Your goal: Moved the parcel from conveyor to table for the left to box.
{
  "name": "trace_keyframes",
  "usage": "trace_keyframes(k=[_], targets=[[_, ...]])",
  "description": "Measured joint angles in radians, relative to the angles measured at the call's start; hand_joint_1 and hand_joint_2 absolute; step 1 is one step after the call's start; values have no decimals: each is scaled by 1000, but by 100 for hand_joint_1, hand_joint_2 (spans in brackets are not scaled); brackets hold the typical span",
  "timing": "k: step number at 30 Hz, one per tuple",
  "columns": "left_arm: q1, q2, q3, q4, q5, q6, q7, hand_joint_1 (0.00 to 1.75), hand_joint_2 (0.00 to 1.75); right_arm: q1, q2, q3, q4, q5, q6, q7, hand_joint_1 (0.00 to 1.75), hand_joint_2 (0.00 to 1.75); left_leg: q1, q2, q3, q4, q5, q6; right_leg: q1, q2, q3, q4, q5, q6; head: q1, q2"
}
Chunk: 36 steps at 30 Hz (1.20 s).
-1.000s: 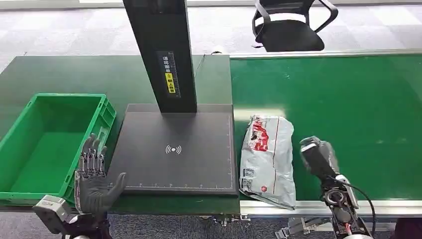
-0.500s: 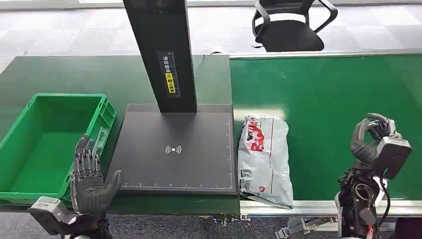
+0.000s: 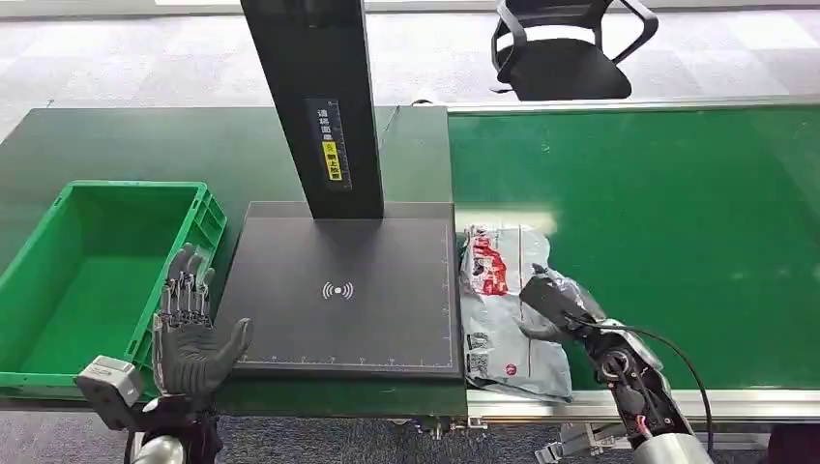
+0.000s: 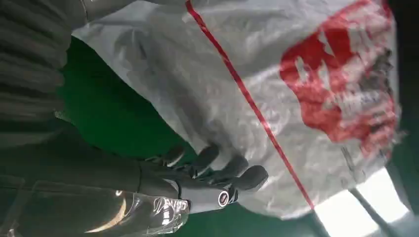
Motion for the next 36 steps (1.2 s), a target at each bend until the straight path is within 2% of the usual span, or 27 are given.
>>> trace_keyframes(k=[6,14,15,16,17,29,36], targets=[[-20,3,-3,19,3,4,18,0,175,-51,-30,74,109,37,62,35,0,175,0,1,0,0,0,0,0,0,0,0,0,0,0,0],[-31,3,-11,29,6,11,36,0,175,-81,-46,120,165,53,101,60,0,175,0,1,3,0,0,0,0,1,2,0,0,0,0,0],[-31,3,-12,30,6,11,36,0,175,-83,-46,124,170,56,104,61,166,175,0,1,3,0,0,0,0,1,2,0,0,0,0,0],[-31,3,-13,31,6,11,36,0,175,-85,-46,131,173,58,104,61,166,175,0,1,4,0,0,0,0,1,3,0,0,0,0,0],[-31,3,-15,31,6,11,36,0,175,-87,-46,137,176,60,104,60,175,175,0,1,4,0,0,0,0,0,3,0,0,0,0,0],[-9,3,-24,31,6,11,36,0,175,-104,-63,170,195,55,94,3,175,175,0,1,8,1,0,0,0,0,8,0,0,0,0,0],[40,3,-19,7,0,10,14,0,175,-61,-59,166,188,-5,-70,-63,175,175,0,0,4,1,0,0,0,0,5,0,0,0,0,0]])
